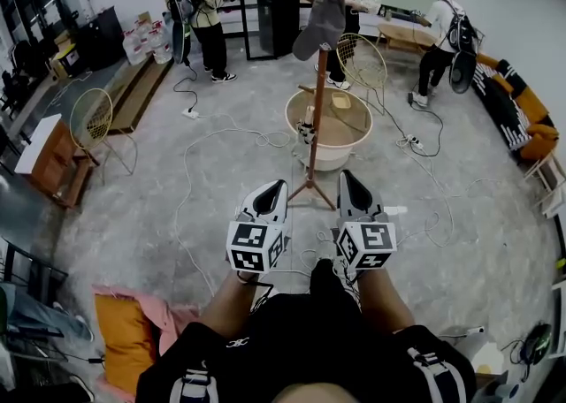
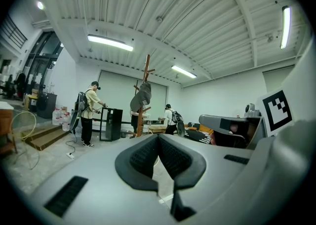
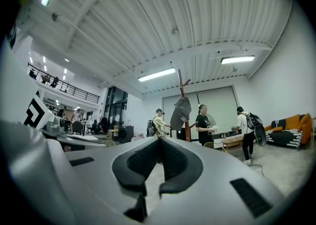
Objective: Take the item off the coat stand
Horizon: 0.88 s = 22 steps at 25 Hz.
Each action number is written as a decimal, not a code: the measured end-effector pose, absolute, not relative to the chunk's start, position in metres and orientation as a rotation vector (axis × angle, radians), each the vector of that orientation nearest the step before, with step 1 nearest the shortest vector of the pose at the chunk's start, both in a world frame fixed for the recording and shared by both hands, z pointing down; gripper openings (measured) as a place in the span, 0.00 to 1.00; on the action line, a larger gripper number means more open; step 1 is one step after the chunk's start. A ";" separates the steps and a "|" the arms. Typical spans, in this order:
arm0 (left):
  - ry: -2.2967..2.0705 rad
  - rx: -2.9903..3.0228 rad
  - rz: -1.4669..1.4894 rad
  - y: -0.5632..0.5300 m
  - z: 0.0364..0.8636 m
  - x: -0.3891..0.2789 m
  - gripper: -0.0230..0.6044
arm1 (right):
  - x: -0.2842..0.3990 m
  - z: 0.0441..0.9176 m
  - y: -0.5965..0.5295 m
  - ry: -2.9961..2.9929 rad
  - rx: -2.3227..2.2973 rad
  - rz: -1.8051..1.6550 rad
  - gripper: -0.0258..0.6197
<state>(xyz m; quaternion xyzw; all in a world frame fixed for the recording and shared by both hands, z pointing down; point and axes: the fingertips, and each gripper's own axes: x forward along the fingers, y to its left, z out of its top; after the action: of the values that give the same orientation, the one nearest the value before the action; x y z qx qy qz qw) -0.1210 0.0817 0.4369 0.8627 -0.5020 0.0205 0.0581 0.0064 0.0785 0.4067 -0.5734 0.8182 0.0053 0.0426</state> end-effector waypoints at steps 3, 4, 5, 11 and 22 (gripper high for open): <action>-1.520 2.621 0.076 0.058 0.437 -0.123 0.06 | 0.005 0.407 0.051 2.491 -1.754 0.006 0.06; -1.520 2.623 0.080 0.048 0.436 -0.124 0.06 | 0.005 0.406 0.041 2.488 -1.753 0.004 0.06; -1.522 2.624 0.083 0.038 0.436 -0.124 0.06 | 0.004 0.406 0.031 2.485 -1.751 0.002 0.06; -1.516 2.625 0.109 -0.027 0.446 -0.114 0.06 | 0.015 0.419 -0.034 2.483 -1.754 -0.031 0.06; -1.585 2.603 0.118 -0.215 0.422 -0.069 0.06 | 0.068 0.392 -0.229 2.486 -1.689 -0.029 0.06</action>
<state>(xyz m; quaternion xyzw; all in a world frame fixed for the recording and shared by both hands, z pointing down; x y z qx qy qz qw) -0.0688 -0.2150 0.4218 0.8526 -0.5192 0.0385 0.0457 0.0684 -0.2293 0.3917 -0.5606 0.8252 -0.0097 0.0681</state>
